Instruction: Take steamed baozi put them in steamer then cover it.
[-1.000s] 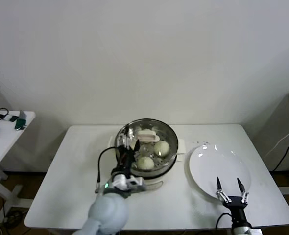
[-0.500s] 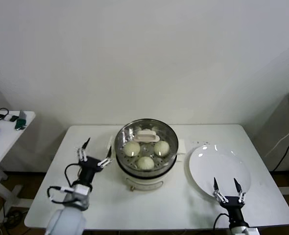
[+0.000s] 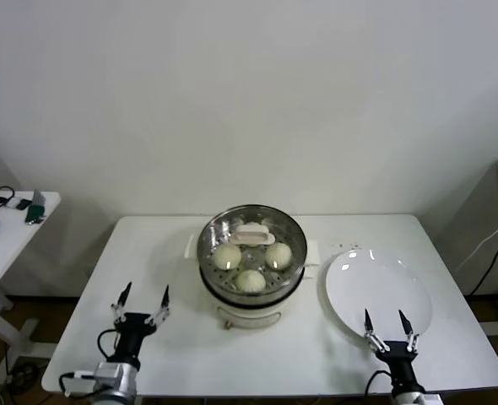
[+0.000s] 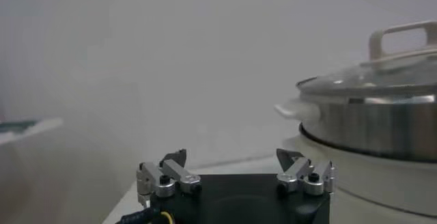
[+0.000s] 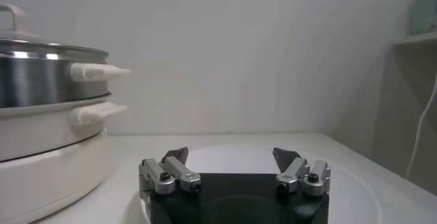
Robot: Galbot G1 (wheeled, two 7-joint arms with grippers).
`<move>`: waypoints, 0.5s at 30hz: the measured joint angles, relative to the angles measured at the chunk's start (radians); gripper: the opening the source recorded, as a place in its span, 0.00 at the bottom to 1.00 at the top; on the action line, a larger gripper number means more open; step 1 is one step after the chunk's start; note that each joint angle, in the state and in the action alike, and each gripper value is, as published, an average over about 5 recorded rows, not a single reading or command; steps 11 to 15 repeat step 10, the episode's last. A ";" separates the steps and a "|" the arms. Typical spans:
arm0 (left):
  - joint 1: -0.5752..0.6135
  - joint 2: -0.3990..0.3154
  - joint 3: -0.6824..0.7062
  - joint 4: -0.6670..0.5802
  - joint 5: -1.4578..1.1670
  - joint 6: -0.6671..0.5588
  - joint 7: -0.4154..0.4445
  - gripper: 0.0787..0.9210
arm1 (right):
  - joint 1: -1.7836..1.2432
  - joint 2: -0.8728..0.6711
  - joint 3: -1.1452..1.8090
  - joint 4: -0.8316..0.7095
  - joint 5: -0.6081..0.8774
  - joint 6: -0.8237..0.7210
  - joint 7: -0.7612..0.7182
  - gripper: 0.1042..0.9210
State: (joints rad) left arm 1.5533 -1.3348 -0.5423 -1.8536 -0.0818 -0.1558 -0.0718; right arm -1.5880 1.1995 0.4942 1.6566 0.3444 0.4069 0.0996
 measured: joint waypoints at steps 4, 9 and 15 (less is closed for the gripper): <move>0.018 -0.009 -0.011 0.018 -0.036 -0.029 0.005 0.88 | -0.001 0.002 -0.003 -0.001 0.000 0.000 -0.001 0.88; 0.036 -0.015 -0.018 0.025 -0.061 -0.054 0.011 0.88 | -0.001 0.000 -0.006 -0.001 0.002 0.000 -0.002 0.88; 0.037 -0.016 -0.018 0.025 -0.064 -0.057 0.012 0.88 | -0.001 0.000 -0.006 -0.001 0.003 0.000 -0.002 0.88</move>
